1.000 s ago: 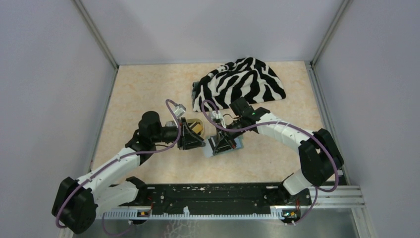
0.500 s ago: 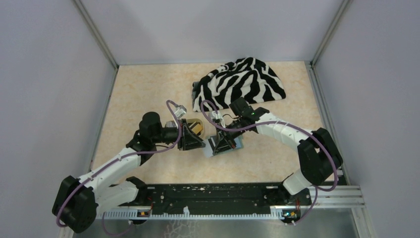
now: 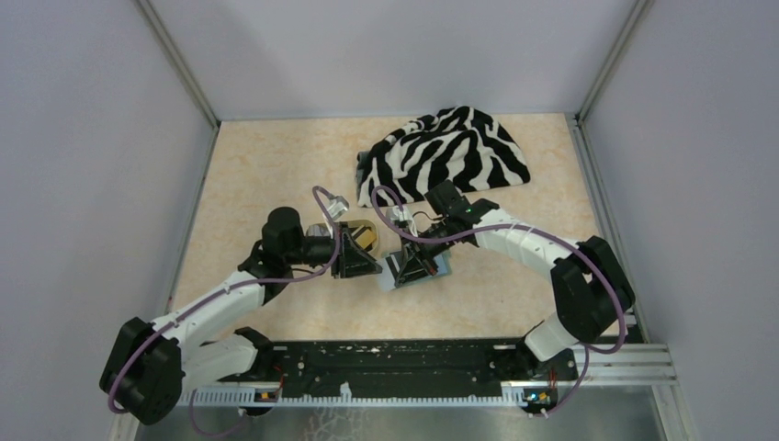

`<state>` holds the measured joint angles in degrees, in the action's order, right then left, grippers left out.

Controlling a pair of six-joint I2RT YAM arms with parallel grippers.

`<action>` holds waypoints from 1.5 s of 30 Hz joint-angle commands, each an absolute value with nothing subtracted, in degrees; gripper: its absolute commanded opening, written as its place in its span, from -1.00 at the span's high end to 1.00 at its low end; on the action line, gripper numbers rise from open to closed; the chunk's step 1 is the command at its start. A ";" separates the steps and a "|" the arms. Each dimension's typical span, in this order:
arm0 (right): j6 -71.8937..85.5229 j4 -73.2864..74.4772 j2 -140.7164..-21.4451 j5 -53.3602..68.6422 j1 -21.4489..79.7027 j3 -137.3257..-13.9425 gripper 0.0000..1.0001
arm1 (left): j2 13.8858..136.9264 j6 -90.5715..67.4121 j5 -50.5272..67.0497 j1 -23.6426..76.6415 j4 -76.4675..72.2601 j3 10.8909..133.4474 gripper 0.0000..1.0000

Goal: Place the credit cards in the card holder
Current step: Pick up the credit card from the storage box, then insert the credit card into the card holder.

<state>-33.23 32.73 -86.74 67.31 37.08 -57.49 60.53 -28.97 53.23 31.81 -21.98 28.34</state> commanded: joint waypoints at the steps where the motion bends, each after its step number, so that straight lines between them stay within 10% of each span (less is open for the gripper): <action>1: -33.93 31.84 -86.70 68.47 37.66 -59.97 1.00 | 61.19 -29.41 55.29 31.75 -24.93 27.77 0.57; 8: -33.90 31.71 -86.75 68.08 37.61 -59.94 1.00 | 61.95 -29.81 55.38 31.80 -25.75 27.62 1.00; 14: -36.22 33.51 -86.20 63.11 37.62 -61.02 0.29 | 62.12 -30.74 51.36 31.77 -25.54 25.96 1.00; 21: -41.09 35.30 -81.74 51.99 34.50 -60.12 -0.05 | 65.28 -37.42 44.22 31.74 -33.03 20.48 1.00; 45: -32.05 27.90 -94.82 26.26 27.07 -58.34 0.33 | 94.27 -53.57 25.81 37.88 -53.77 24.49 1.00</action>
